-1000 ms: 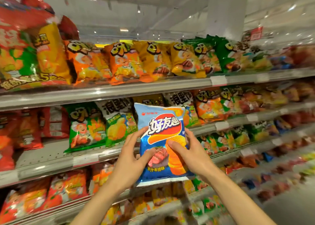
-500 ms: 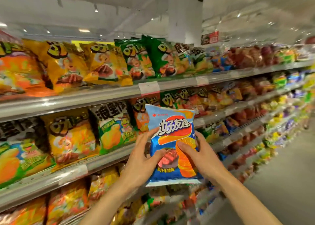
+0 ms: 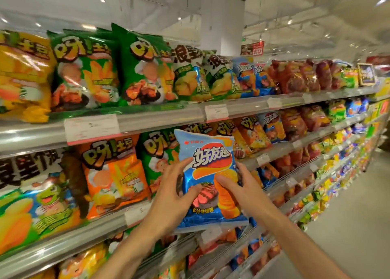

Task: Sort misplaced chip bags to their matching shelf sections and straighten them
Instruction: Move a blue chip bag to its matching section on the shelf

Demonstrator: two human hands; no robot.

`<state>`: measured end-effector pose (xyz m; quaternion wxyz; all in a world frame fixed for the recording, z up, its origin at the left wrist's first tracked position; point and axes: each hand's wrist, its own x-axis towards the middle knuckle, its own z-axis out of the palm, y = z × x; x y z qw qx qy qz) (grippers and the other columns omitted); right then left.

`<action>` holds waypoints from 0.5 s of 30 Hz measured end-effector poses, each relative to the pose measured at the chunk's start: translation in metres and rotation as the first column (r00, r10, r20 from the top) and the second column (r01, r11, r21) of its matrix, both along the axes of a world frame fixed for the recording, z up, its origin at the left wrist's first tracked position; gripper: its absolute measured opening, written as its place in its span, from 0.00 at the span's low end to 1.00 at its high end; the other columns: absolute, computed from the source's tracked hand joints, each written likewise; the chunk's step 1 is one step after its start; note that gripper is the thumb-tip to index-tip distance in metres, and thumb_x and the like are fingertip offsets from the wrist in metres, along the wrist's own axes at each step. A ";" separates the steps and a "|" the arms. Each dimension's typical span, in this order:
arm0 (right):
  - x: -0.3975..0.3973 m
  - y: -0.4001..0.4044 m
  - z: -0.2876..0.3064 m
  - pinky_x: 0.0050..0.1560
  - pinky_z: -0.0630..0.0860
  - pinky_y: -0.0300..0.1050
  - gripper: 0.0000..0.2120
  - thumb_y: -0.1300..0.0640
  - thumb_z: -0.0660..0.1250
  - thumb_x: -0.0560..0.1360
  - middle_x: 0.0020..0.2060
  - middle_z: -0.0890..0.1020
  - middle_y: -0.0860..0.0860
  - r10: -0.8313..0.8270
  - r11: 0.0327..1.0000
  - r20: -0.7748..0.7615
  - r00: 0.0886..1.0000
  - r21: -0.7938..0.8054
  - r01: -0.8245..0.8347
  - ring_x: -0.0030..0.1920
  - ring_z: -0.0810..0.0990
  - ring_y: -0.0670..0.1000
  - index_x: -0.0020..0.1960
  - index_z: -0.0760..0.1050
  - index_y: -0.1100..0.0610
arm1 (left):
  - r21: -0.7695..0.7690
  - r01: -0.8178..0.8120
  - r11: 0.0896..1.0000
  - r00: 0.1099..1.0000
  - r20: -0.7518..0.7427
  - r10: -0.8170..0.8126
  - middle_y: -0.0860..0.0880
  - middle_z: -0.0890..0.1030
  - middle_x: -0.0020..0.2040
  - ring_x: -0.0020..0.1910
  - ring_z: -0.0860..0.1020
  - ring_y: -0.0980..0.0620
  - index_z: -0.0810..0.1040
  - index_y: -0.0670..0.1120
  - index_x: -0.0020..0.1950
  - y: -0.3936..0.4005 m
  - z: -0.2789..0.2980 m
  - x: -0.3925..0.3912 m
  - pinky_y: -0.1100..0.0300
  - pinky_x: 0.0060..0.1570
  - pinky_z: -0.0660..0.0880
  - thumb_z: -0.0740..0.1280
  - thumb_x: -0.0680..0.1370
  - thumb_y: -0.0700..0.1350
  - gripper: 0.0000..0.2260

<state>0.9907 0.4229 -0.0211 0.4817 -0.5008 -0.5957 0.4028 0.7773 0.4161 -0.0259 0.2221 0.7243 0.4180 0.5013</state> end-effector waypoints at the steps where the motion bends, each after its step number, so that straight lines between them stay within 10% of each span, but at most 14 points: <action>1: 0.010 0.011 -0.001 0.61 0.79 0.51 0.41 0.35 0.72 0.69 0.64 0.77 0.40 0.001 1.000 0.009 1.000 -0.005 -0.001 0.60 0.79 0.43 0.76 0.58 0.39 | -0.002 -0.007 1.000 1.000 -0.005 0.007 0.65 0.66 0.67 0.67 0.65 0.68 0.65 0.65 0.71 0.009 0.000 0.010 0.57 0.66 0.70 0.70 0.78 0.51 0.25; 15: 0.216 0.184 -0.021 0.56 0.81 0.49 0.38 0.40 0.74 0.70 0.58 0.82 0.42 0.181 0.983 -0.040 0.983 0.005 -0.181 0.54 0.83 0.43 0.75 0.61 0.43 | -0.073 -0.192 0.979 0.976 0.087 0.198 0.64 0.69 0.68 0.68 0.70 0.61 0.66 0.65 0.71 0.140 -0.026 0.228 0.51 0.63 0.75 0.68 0.77 0.53 0.24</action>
